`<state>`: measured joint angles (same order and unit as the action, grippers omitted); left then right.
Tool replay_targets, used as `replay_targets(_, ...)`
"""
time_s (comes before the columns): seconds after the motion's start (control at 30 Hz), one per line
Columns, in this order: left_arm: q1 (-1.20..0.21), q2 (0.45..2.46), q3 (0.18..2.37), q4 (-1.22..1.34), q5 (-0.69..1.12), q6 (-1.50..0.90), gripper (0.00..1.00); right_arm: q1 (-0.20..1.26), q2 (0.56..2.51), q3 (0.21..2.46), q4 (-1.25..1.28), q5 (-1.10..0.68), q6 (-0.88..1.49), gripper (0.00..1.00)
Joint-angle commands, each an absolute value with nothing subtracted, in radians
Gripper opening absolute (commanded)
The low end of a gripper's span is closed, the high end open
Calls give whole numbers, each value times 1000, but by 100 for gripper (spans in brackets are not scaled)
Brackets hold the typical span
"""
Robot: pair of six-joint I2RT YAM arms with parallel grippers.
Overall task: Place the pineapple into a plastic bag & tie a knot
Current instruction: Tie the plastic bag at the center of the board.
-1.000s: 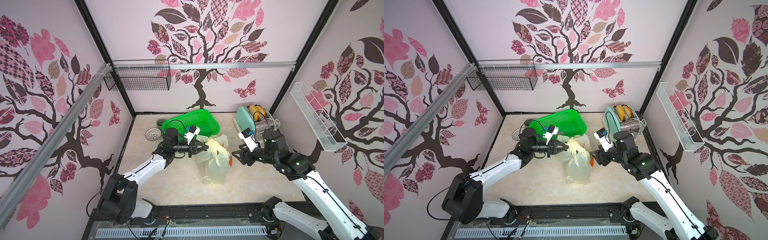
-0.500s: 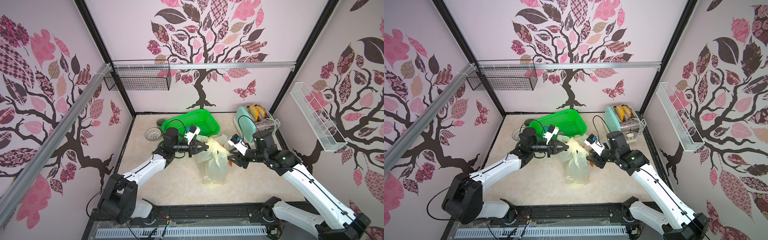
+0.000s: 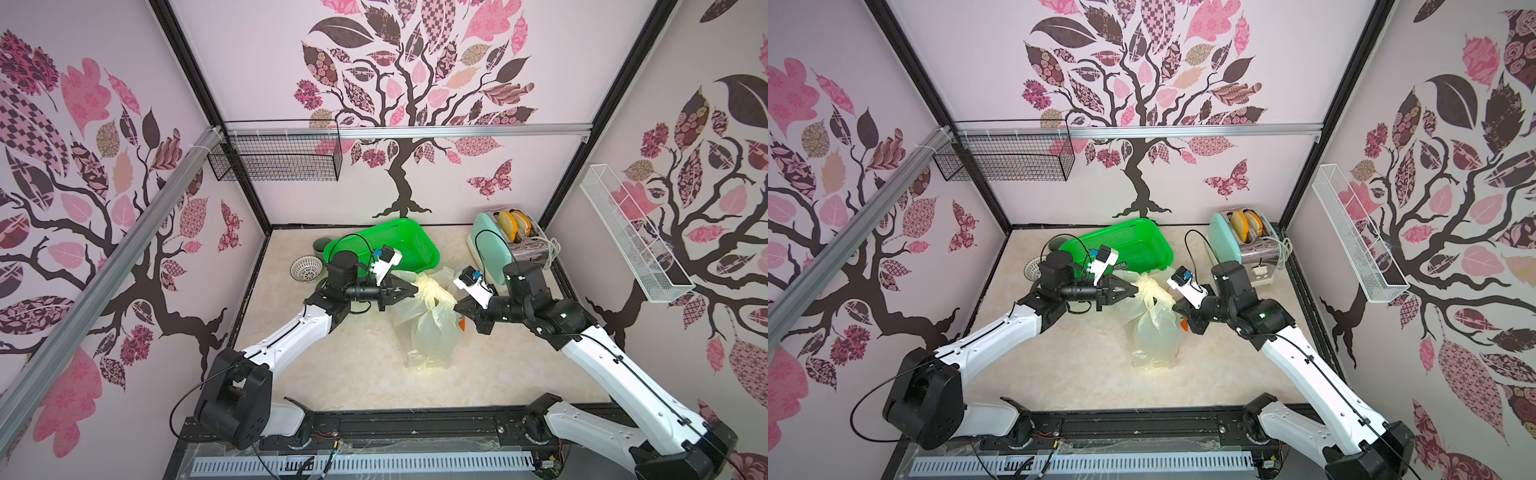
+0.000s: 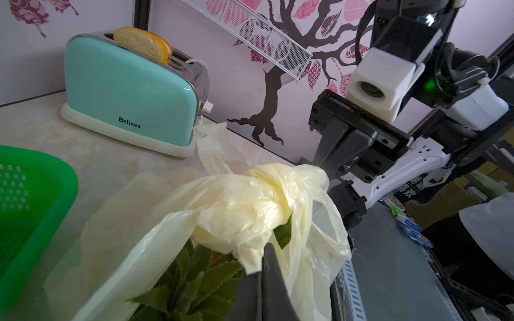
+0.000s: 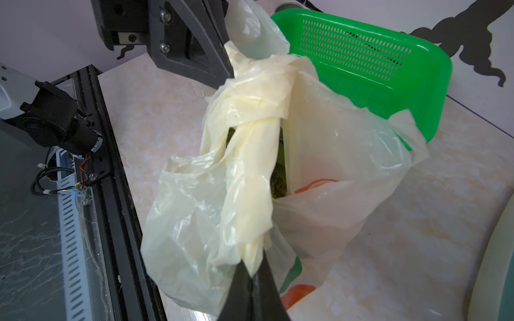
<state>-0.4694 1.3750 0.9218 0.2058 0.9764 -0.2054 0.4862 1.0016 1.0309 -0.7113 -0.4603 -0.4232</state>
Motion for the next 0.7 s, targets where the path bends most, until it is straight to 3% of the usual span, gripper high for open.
replay_targets(0.0, -478, 1312, 984, 25, 891, -89, 0, 487, 970, 1040, -726, -422, -391, 0)
replay_targets(0.5, -569, 1242, 1212, -501, 569, 167, 0, 487, 967, 1063, -740, -256, -357, 3)
replay_targets(0.67, -596, 1239, 1299, -663, 473, 192, 0, 488, 958, 1069, -753, -285, -364, 5)
